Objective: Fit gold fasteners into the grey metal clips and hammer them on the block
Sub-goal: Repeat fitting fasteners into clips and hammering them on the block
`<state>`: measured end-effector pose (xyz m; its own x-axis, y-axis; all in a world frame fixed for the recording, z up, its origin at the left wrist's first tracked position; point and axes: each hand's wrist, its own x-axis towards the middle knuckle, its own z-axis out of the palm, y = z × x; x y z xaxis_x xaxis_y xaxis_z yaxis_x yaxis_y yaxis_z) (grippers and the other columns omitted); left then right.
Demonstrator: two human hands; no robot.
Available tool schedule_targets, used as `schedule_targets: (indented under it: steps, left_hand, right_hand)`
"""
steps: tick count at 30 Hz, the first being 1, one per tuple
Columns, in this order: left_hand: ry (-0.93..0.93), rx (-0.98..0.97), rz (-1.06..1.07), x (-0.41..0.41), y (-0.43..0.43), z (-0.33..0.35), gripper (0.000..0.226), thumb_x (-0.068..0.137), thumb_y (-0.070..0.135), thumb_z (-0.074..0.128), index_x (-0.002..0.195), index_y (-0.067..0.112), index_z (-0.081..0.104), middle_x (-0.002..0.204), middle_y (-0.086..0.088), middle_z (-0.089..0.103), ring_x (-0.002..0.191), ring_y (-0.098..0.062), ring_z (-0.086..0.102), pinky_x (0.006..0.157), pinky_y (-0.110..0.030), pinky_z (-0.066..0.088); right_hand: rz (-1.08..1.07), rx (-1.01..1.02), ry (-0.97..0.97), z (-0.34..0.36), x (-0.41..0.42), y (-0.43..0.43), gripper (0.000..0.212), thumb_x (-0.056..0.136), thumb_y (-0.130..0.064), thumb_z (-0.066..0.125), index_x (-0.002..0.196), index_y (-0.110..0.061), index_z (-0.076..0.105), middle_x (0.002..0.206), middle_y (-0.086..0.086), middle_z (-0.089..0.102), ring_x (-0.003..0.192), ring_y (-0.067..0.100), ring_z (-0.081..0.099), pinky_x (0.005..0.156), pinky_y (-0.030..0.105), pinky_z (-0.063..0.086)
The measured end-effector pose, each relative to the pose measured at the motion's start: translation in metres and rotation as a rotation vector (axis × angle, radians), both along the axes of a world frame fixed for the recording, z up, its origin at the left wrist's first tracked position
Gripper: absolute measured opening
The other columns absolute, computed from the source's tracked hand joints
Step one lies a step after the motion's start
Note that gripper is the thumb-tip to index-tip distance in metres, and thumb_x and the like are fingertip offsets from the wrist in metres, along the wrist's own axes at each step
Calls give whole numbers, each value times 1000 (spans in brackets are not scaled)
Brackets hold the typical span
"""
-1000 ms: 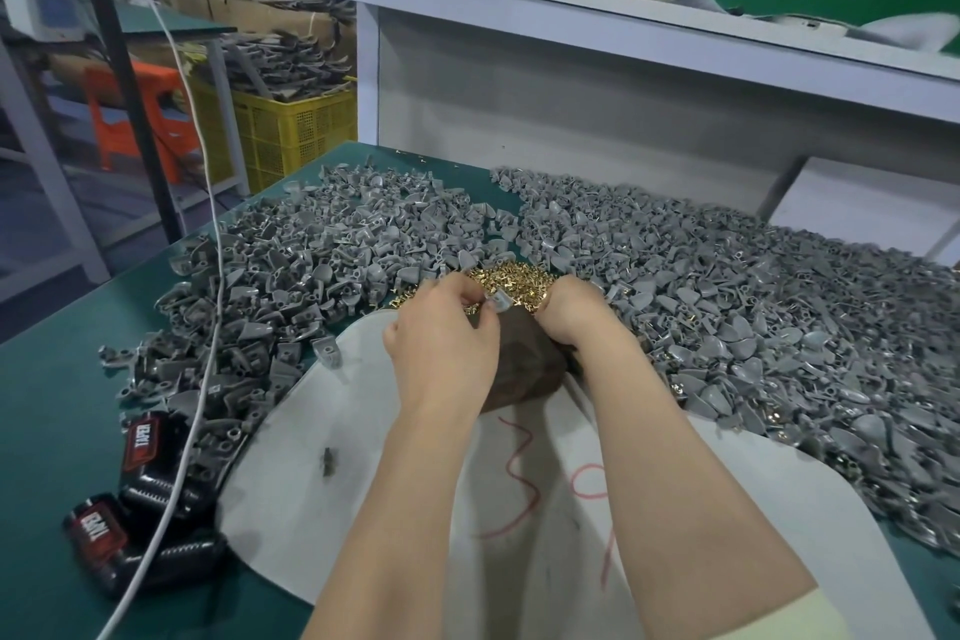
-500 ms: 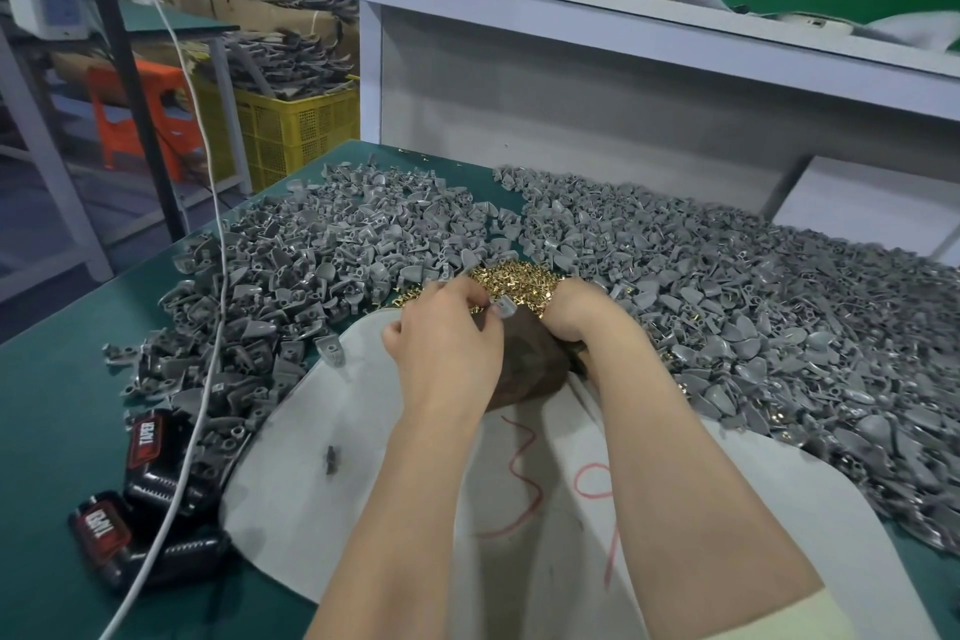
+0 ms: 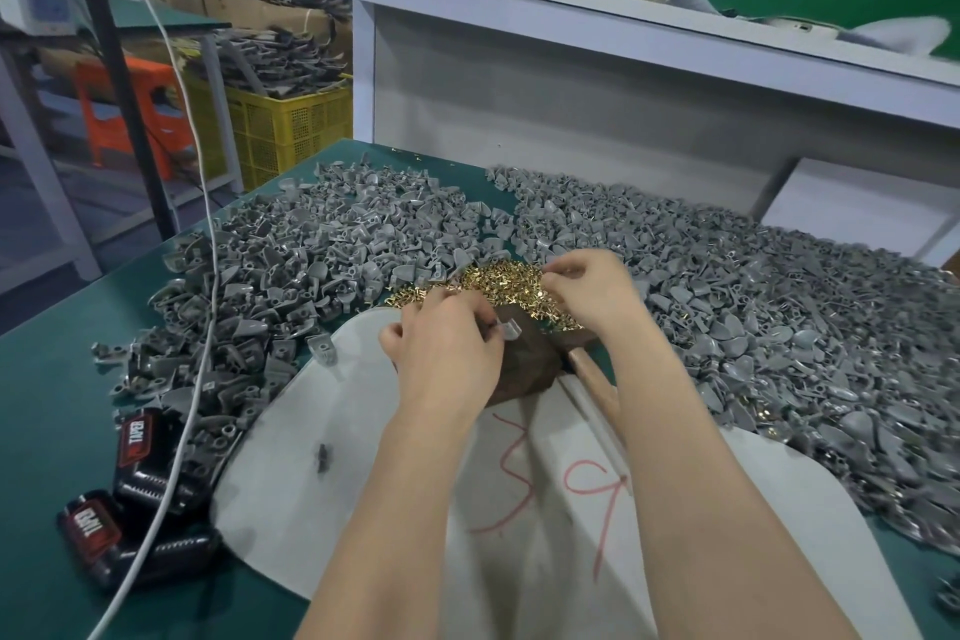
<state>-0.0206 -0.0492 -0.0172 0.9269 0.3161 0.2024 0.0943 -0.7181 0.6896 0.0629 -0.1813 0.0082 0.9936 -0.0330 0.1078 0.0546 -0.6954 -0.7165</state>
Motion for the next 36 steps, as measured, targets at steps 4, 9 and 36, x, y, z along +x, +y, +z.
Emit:
schedule_targets:
  steps: [4, 9, 36]
  left_hand:
    - [35, 90, -23, 0, -3, -1, 3, 88, 34, 61, 90, 35, 64, 112, 5, 53, 115, -24, 40, 81, -34, 18]
    - [15, 104, -12, 0, -4, -2, 6, 86, 32, 61, 91, 32, 65, 112, 4, 54, 114, -24, 40, 83, -36, 21]
    - [4, 137, -40, 5, -3, -4, 15, 91, 22, 53, 79, 29, 56, 104, 3, 56, 110, -25, 40, 85, -37, 27]
  right_hand:
    - [36, 267, -9, 2, -28, -7, 12, 89, -7, 62, 85, -14, 69, 75, -1, 67, 72, 13, 61, 73, 28, 55]
    - [128, 205, 0, -9, -55, -7, 26, 89, -1, 56, 95, -20, 73, 84, -6, 70, 79, 12, 65, 73, 19, 53]
    - [152, -675, -154, 2, -62, 34, 14, 90, -7, 54, 101, -6, 63, 103, 12, 61, 94, 28, 59, 69, 27, 40]
